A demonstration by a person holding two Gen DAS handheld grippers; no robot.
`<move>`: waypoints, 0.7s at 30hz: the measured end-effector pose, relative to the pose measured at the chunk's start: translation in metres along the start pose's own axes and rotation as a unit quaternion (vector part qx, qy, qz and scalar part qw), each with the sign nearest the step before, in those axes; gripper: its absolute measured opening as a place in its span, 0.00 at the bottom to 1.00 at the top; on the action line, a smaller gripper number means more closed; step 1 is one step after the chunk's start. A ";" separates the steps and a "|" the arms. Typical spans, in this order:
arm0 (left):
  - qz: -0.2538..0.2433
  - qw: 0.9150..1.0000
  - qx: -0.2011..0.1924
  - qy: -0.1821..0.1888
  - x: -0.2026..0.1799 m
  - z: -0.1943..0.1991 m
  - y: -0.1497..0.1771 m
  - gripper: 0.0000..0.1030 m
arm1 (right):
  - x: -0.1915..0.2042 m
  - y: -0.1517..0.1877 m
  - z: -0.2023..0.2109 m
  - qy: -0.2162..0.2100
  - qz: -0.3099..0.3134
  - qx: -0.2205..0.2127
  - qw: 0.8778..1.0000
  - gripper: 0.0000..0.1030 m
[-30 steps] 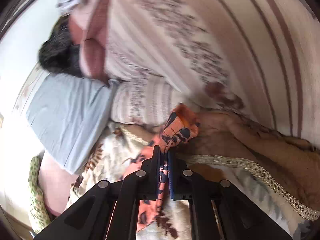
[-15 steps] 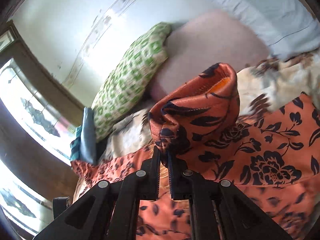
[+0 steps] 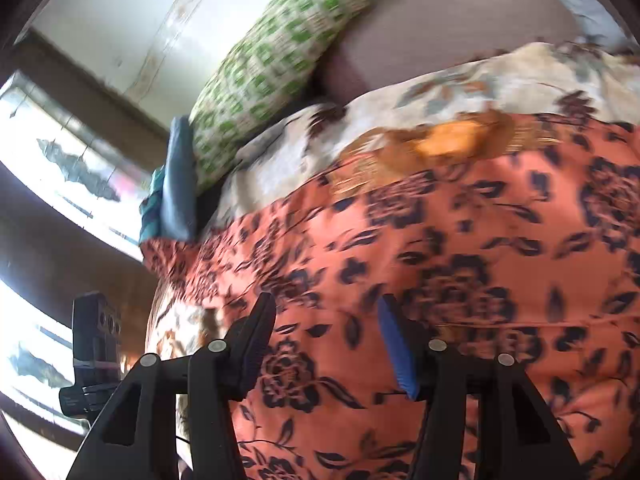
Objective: Fold small clothes
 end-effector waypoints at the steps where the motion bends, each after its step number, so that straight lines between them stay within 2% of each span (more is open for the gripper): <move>1: 0.003 1.000 0.005 0.002 -0.004 -0.009 -0.003 0.63 | -0.030 -0.004 0.018 0.013 -0.038 -0.017 0.999 0.56; 3: 0.015 1.000 0.013 0.012 -0.010 -0.026 -0.012 0.63 | -0.092 -0.003 0.048 0.033 -0.130 -0.046 0.990 0.56; 6: 0.037 0.999 0.022 0.022 -0.018 -0.050 -0.026 0.64 | -0.174 0.014 0.086 0.021 -0.274 -0.091 0.957 0.56; 8: 0.045 0.999 0.029 0.012 -0.021 -0.069 -0.036 0.64 | -0.207 0.021 0.095 0.005 -0.334 -0.117 0.935 0.56; 10: 0.055 0.998 0.020 -0.002 -0.022 -0.081 -0.047 0.62 | -0.223 0.017 0.092 -0.017 -0.360 -0.131 0.923 0.54; 11: 0.057 0.998 0.010 -0.009 -0.023 -0.081 -0.052 0.56 | -0.228 0.015 0.089 -0.013 -0.373 -0.131 0.919 0.53; 12: 0.053 0.998 -0.001 -0.017 -0.026 -0.078 -0.057 0.25 | -0.230 0.013 0.088 -0.013 -0.390 -0.140 0.910 0.54; 13: 0.051 0.999 -0.001 -0.015 -0.029 -0.074 -0.060 0.10 | -0.230 0.009 0.088 -0.027 -0.398 -0.153 0.904 0.52; 14: 0.058 0.998 -0.001 -0.004 -0.031 -0.069 -0.061 0.10 | -0.227 0.001 0.090 -0.030 -0.389 -0.159 0.907 0.30; 15: 0.059 0.998 -0.007 -0.006 -0.031 -0.063 -0.060 0.11 | -0.221 -0.008 0.096 -0.027 -0.365 -0.164 0.916 0.06; 16: 0.051 0.998 -0.012 -0.016 -0.032 -0.059 -0.057 0.12 | -0.212 -0.015 0.104 -0.024 -0.334 -0.172 0.927 0.06; 18: 0.040 0.998 -0.019 -0.039 -0.029 -0.060 -0.051 0.13 | -0.199 -0.019 0.116 0.013 -0.275 -0.171 0.946 0.06; 20: 0.041 0.997 -0.001 -0.062 -0.023 -0.075 -0.045 0.13 | -0.207 -0.007 0.106 0.066 -0.250 -0.124 0.958 0.06; 21: 0.043 0.996 0.014 -0.074 -0.019 -0.083 -0.040 0.13 | -0.217 0.003 0.097 0.089 -0.253 -0.095 0.959 0.06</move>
Point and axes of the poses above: each gripper's, at about its wrist camera, not at the fingertips, and z roughly against the way its jaws point, x to its left, y to its underside, the point moved 4 cm from there along -z, roughly the way its jaws point, and after that the axes turned 5 degrees about -x, right-handed, at the moved point
